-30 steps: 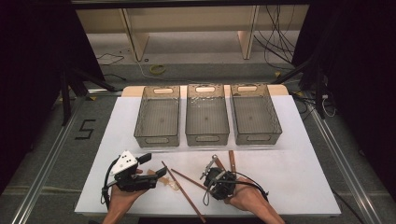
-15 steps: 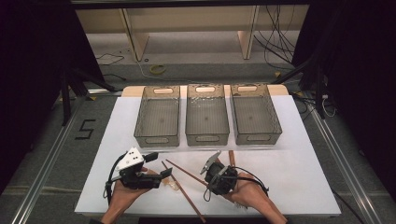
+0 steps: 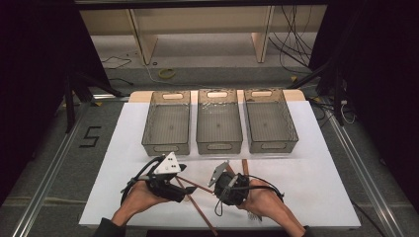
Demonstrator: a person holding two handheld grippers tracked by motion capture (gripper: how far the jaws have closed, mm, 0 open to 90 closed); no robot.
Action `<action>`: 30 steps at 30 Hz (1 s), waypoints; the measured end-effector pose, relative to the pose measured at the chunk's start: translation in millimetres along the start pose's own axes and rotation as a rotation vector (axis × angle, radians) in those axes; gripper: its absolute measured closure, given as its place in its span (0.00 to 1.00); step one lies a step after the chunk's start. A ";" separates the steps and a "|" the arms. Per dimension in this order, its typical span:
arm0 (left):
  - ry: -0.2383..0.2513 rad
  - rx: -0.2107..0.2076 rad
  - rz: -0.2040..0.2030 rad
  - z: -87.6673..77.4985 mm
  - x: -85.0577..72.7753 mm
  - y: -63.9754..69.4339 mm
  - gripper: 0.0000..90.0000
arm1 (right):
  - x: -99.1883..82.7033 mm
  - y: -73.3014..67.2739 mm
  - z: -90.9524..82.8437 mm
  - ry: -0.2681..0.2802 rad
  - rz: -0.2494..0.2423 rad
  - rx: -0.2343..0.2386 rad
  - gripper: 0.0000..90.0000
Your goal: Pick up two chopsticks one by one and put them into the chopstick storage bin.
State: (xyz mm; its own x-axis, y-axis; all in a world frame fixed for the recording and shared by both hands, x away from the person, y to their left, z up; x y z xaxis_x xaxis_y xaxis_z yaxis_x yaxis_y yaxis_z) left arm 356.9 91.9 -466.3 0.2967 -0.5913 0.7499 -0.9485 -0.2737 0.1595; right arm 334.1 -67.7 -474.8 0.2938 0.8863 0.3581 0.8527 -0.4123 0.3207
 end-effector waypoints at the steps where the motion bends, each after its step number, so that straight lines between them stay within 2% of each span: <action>1: -0.027 -0.003 0.010 2.3 0.1 0.8 0.28 | 0.6 -0.1 -2.2 0.013 -0.020 -0.005 0.94; 2: -0.059 -0.001 0.021 3.8 -0.4 1.1 0.28 | 0.8 -0.7 -3.5 0.011 -0.025 -0.003 0.94; 4: -0.086 -0.026 0.017 8.5 -1.1 3.4 0.29 | 1.5 -1.6 -4.2 0.017 -0.021 -0.008 0.94; 5: -0.114 -0.033 0.027 9.4 -2.1 4.3 0.32 | 1.5 -1.8 -5.6 0.021 -0.054 -0.012 0.94; 7: -0.140 -0.032 0.035 13.3 -3.2 6.7 0.33 | 2.1 -3.3 -6.6 0.017 -0.047 -0.015 0.94; 12: -0.204 -0.039 0.064 17.3 -5.4 9.7 0.42 | 1.8 -5.6 -6.2 0.017 -0.090 -0.021 0.94; 14: -0.222 -0.044 0.067 18.3 -6.2 10.4 0.47 | 2.1 -7.4 -6.4 0.021 -0.097 -0.016 0.94; 15: -0.231 -0.050 0.069 18.5 -6.5 10.5 0.53 | 2.6 -8.2 -6.3 0.024 -0.094 -0.016 0.94; 16: -0.241 -0.058 0.073 18.4 -7.0 11.1 0.53 | 2.1 -8.0 -6.6 0.018 -0.114 -0.013 0.94; 19: -0.250 -0.071 0.087 20.0 -7.9 13.4 0.61 | 3.1 -10.6 -7.1 0.024 -0.118 0.000 0.94; 21: -0.281 -0.074 0.110 21.9 -10.1 15.4 0.66 | 3.2 -11.7 -7.1 0.024 -0.121 -0.003 0.94; 22: -0.281 -0.077 0.111 23.4 -10.4 17.0 0.72 | 2.4 -11.5 -7.2 0.025 -0.140 -0.003 0.94; 25: -0.303 -0.085 0.120 25.7 -12.4 18.4 0.77 | 2.1 -12.5 -7.0 0.029 -0.156 0.003 0.94; 30: -0.330 -0.138 0.136 28.5 -16.1 23.1 0.83 | -0.1 -13.7 -6.5 0.021 -0.209 0.014 0.94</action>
State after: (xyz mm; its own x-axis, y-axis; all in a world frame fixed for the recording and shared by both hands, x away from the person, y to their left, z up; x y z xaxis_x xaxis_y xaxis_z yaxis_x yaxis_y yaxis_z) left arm 333.4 73.6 -492.9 0.1655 -0.8336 0.5270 -0.9810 -0.0842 0.1749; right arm 319.6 -63.5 -473.5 0.1014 0.9475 0.3032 0.8999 -0.2173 0.3781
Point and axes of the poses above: each handheld gripper's, and its own axes: z roughly forward along the jaws, x roughly out of its top, y roughly to its right, the point moved 6 cm from there along z, roughly forward along the jaws, and after that the axes turned 15 degrees about -x, right-handed, at the moved point
